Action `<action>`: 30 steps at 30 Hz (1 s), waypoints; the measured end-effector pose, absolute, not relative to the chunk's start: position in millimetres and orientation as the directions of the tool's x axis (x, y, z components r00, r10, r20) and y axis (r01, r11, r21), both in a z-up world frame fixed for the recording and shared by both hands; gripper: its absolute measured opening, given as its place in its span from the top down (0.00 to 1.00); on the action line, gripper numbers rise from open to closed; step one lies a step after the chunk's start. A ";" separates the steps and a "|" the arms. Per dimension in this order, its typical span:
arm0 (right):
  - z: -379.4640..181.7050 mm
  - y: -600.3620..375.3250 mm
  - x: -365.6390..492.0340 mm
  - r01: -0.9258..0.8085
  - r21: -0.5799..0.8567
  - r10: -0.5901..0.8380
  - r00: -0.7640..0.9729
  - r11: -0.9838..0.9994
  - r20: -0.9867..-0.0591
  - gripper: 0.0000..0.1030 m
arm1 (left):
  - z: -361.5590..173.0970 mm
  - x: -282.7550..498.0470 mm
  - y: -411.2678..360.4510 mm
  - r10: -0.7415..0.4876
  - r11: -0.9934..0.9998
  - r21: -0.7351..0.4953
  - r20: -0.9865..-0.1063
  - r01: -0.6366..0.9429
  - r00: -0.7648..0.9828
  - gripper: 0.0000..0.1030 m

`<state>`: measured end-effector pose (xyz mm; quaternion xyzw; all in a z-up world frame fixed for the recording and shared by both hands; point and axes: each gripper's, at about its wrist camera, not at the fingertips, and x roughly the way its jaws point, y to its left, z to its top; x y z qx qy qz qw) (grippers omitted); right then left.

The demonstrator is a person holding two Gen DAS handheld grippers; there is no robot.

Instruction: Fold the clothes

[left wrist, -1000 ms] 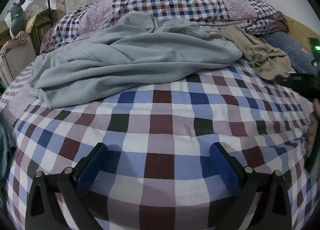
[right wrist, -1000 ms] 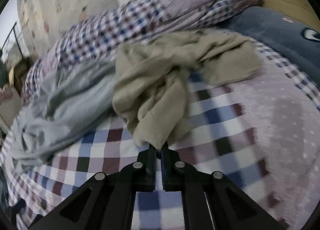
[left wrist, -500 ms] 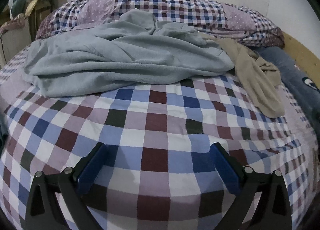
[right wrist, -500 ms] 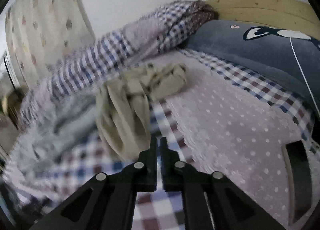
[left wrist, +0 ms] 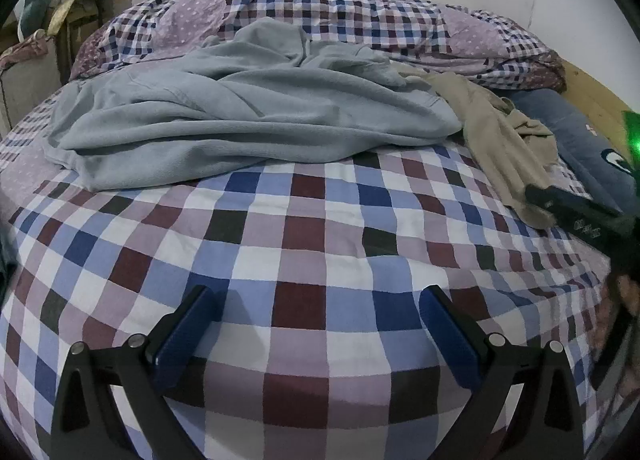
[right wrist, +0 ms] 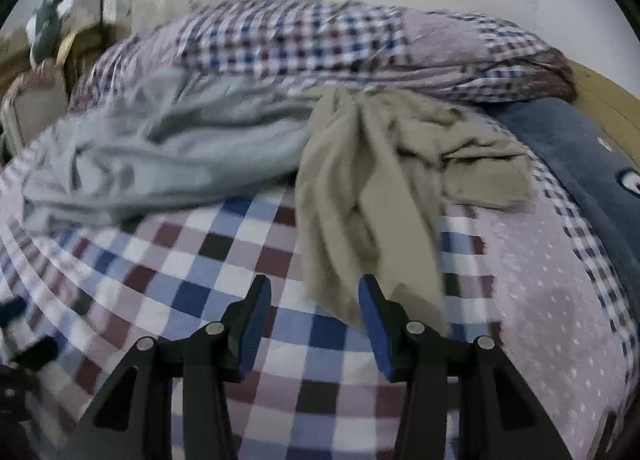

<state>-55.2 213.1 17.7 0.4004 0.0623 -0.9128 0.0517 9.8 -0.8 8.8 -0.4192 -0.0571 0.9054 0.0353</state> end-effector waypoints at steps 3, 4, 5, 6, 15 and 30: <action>-1.3 209.9 -70.6 0.147 -0.079 -0.033 -0.633 -0.986 -0.774 0.53 | 7.9 6.9 1.3 0.107 -0.991 -0.132 -0.756 -0.011 -0.646 0.00; -7.0 211.6 -77.9 0.144 -0.070 -0.034 -0.617 -0.987 -0.786 0.53 | 7.9 6.2 2.1 0.108 -0.991 -0.133 -0.755 -0.010 -0.646 0.00; -10.9 214.5 -84.5 0.139 -0.052 -0.043 -0.607 -0.989 -0.793 0.54 | 8.0 5.8 2.5 0.111 -0.990 -0.137 -0.754 -0.010 -0.647 0.00; -11.1 220.2 -89.4 0.125 -0.022 -0.059 -0.608 -0.992 -0.792 0.56 | 8.2 5.6 2.6 0.115 -0.990 -0.142 -0.753 -0.010 -0.647 0.00; 22.4 326.4 -53.1 -0.183 0.302 -0.061 -0.760 -0.936 -0.647 0.97 | 10.1 3.1 0.3 0.147 -0.982 -0.190 -0.748 -0.003 -0.648 0.00; 42.5 434.7 2.5 -0.506 0.168 0.273 -0.682 -0.846 -0.678 0.62 | 14.9 3.3 18.4 0.180 -0.975 -0.219 -0.731 -0.024 -0.658 0.00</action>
